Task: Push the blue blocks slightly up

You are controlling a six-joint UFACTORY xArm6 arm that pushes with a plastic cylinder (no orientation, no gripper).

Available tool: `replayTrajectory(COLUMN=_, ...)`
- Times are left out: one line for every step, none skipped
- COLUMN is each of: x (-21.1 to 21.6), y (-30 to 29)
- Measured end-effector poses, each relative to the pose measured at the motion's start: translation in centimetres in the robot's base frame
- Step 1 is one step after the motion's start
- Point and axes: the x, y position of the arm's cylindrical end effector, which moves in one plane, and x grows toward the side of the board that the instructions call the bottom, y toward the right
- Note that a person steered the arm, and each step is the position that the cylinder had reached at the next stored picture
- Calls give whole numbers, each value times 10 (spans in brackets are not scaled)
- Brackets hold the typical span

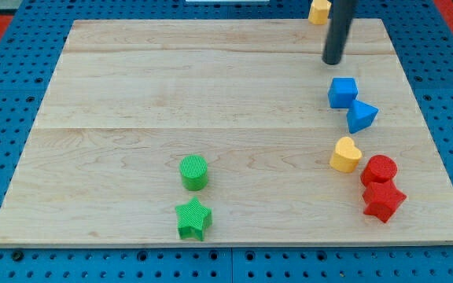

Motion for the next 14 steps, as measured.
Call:
replayTrajectory(x=47, y=38)
replayTrajectory(x=99, y=63)
replayTrajectory(x=137, y=52)
replayTrajectory(x=146, y=35)
replayTrajectory(x=143, y=29)
replayTrajectory(x=137, y=1)
replayTrajectory(x=136, y=-33)
replayTrajectory(x=136, y=-60)
replayTrajectory(x=136, y=-76)
replayTrajectory(x=134, y=-82)
replayTrajectory(x=126, y=-62)
replayTrajectory(x=126, y=-59)
replayTrajectory(x=126, y=-55)
replayTrajectory(x=126, y=-36)
